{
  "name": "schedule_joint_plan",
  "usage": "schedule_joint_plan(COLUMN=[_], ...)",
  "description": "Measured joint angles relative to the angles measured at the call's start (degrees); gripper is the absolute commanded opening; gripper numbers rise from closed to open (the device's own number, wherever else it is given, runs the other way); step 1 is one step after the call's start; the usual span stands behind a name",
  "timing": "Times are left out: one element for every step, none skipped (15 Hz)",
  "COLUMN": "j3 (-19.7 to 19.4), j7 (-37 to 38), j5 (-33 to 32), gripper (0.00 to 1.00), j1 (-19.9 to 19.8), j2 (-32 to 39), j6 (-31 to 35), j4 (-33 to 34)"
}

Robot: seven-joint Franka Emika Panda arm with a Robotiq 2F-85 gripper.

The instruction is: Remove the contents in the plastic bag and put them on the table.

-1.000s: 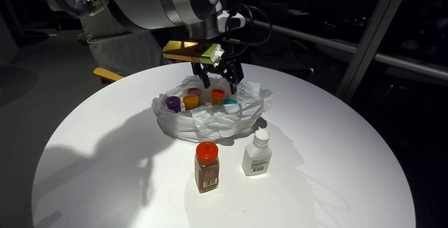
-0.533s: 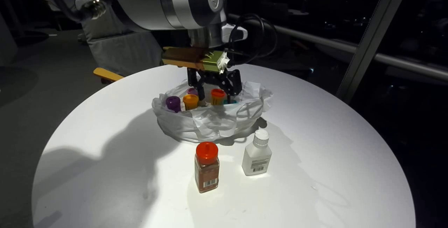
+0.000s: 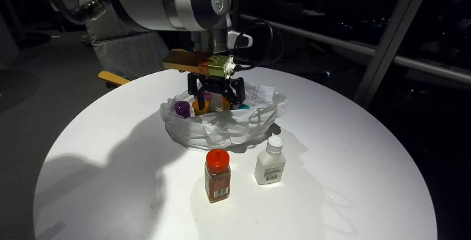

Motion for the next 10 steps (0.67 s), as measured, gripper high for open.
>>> schedule_joint_plan(j3=[0.31, 0.44, 0.47, 0.47, 0.47, 0.47, 0.47, 0.47, 0.47, 0.47], j7=[-0.25, -0.29, -0.29, -0.29, -0.29, -0.29, -0.29, -0.29, -0.29, -0.29], j5=[0.18, 0.21, 0.21, 0.22, 0.25, 0.26, 0.27, 0.28, 0.28, 0.28], gripper=[1.00, 1.00, 1.00, 0.84, 0.73, 0.66, 0.56, 0.49, 0.42, 0.33], j1=[-0.12, -0.14, -0.15, -0.17, -0.22, -0.27, -0.30, -0.30, -0.30, -0.30], j2=[0.20, 0.39, 0.59, 0.79, 1.01, 1.18, 1.33, 1.42, 1.42, 1.38], j6=[-0.27, -0.57, -0.90, -1.08, -1.11, -1.12, -1.12, -1.12, -1.10, -1.08], j4=[0.07, 0.10, 0.15, 0.18, 0.19, 0.20, 0.23, 0.26, 0.28, 0.32])
